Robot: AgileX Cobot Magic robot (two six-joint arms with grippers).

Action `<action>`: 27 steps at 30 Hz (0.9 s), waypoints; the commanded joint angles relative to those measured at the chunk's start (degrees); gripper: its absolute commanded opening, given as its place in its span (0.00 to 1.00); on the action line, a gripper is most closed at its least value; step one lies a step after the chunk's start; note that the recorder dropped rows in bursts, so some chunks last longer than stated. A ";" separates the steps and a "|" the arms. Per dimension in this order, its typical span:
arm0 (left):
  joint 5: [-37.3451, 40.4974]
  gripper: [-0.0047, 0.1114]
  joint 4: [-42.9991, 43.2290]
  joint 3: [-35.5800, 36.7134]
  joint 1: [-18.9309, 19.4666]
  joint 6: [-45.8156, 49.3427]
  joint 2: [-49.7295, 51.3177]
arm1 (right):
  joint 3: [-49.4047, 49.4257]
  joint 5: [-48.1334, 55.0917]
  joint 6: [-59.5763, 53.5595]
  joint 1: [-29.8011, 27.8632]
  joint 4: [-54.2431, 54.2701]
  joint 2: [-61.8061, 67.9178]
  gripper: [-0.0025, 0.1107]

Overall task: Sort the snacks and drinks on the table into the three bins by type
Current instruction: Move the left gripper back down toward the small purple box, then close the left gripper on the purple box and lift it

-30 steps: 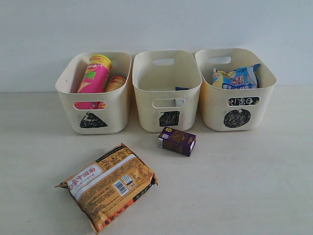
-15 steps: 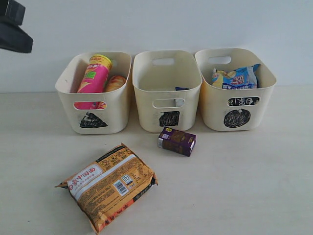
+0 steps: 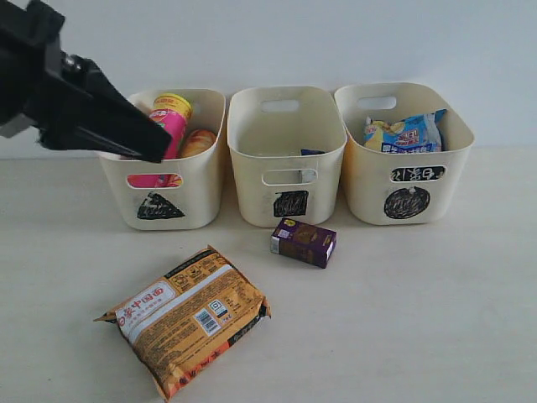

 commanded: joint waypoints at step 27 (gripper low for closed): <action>-56.01 0.99 -2.16 -0.49 -19.60 -4.79 34.99 | 0.23 -0.24 0.18 0.13 -0.26 -0.08 0.02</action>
